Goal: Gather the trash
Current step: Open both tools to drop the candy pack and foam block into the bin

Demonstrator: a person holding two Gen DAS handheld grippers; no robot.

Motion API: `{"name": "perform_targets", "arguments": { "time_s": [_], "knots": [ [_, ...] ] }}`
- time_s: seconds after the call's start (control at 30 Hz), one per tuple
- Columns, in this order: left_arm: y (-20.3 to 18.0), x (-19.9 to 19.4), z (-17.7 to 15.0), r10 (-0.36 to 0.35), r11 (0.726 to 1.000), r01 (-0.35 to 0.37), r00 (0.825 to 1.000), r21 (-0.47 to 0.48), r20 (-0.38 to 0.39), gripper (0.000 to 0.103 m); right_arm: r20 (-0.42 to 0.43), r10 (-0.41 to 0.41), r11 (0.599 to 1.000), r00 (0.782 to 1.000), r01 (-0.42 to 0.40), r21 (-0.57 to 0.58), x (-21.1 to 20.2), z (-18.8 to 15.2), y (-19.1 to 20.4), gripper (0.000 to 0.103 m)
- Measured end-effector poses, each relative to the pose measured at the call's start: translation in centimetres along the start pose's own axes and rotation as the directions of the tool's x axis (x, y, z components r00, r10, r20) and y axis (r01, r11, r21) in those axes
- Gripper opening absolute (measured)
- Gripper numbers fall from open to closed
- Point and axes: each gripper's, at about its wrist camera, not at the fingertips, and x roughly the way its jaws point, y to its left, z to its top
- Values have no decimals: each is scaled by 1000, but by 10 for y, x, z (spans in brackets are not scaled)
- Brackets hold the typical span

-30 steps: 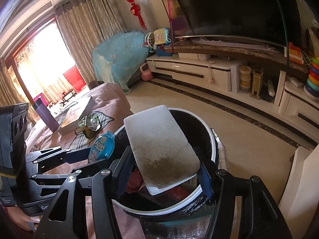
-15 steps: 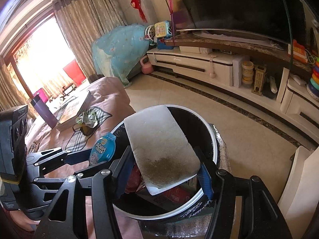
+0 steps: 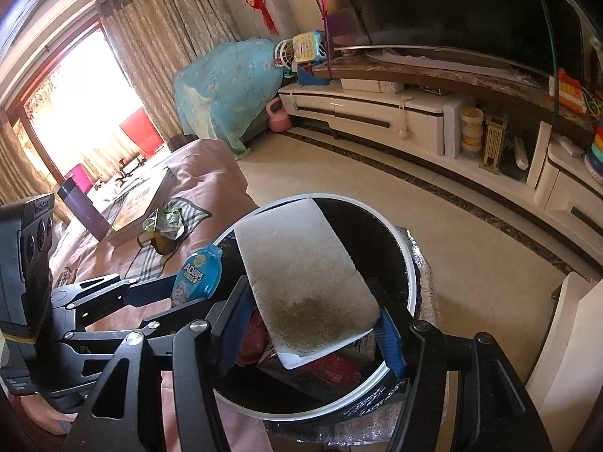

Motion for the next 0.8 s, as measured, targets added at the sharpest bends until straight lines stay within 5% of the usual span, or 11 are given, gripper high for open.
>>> {"name": "perform_targets", "arguments": {
  "time_s": [0.37, 0.53, 0.8],
  "knots": [
    [2, 0, 4, -12, 1000, 11, 1000, -10, -9, 44, 6, -7, 1000, 1000, 7, -4, -2, 5, 3, 64],
    [5, -8, 4, -6, 1000, 6, 1000, -17, 1, 59, 22, 5, 1000, 1000, -5, 29, -6, 10, -2, 80],
    [15, -47, -21, 30, 996, -24, 997, -88, 77, 76, 91, 27, 996, 995, -35, 80, -39, 5, 1, 90]
  ]
}}
